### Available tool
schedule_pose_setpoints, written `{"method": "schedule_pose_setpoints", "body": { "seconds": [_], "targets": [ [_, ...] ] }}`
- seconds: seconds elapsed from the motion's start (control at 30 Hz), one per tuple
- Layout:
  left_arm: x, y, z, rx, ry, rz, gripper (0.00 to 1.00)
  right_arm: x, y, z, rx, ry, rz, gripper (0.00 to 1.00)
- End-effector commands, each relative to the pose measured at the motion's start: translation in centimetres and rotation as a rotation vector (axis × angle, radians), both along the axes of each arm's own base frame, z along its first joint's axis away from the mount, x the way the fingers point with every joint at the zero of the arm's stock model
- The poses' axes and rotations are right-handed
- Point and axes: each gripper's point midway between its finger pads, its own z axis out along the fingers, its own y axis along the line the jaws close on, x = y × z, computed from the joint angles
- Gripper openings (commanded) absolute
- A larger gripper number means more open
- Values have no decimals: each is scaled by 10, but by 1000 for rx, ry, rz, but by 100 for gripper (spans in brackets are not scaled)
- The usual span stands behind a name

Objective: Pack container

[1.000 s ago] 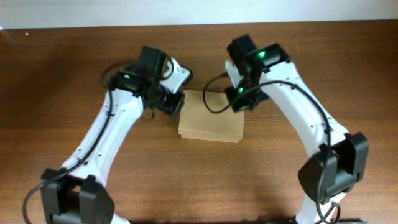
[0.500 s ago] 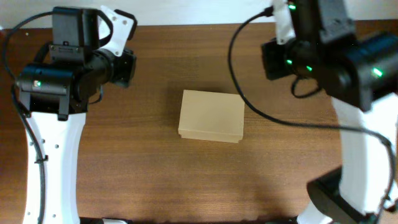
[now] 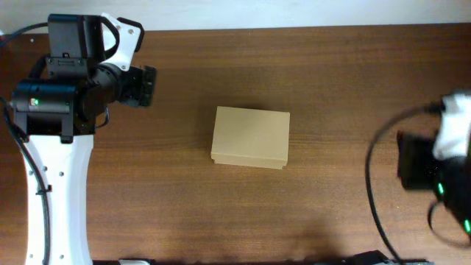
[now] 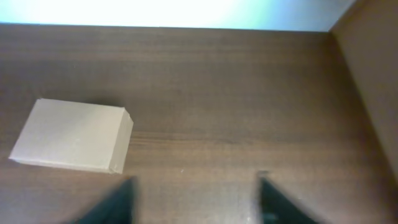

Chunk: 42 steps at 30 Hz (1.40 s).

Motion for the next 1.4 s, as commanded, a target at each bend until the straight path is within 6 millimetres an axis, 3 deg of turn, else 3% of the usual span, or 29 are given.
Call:
{"method": "schedule_pose_setpoints", "body": {
  "seconds": [0.0, 0.87, 0.97, 1.1, 1.23, 1.37],
  "targets": [
    [-6, 3, 5, 5, -16, 9, 99, -3, -5, -9, -6, 9, -25, 99],
    [-6, 3, 5, 5, -16, 8, 99, -8, -7, -11, -6, 7, -31, 99],
    [-6, 3, 5, 5, -16, 8, 99, -12, -18, -4, -21, -77, -68, 99],
    [-6, 3, 5, 5, -16, 8, 99, -13, -16, -5, 38, -238, -68, 99],
    [-6, 3, 5, 5, -16, 8, 99, -11, -15, -32, 80, -385, -62, 99],
    [-6, 3, 5, 5, -16, 8, 99, -6, -16, -93, 90, -418, -70, 99]
  ]
}}
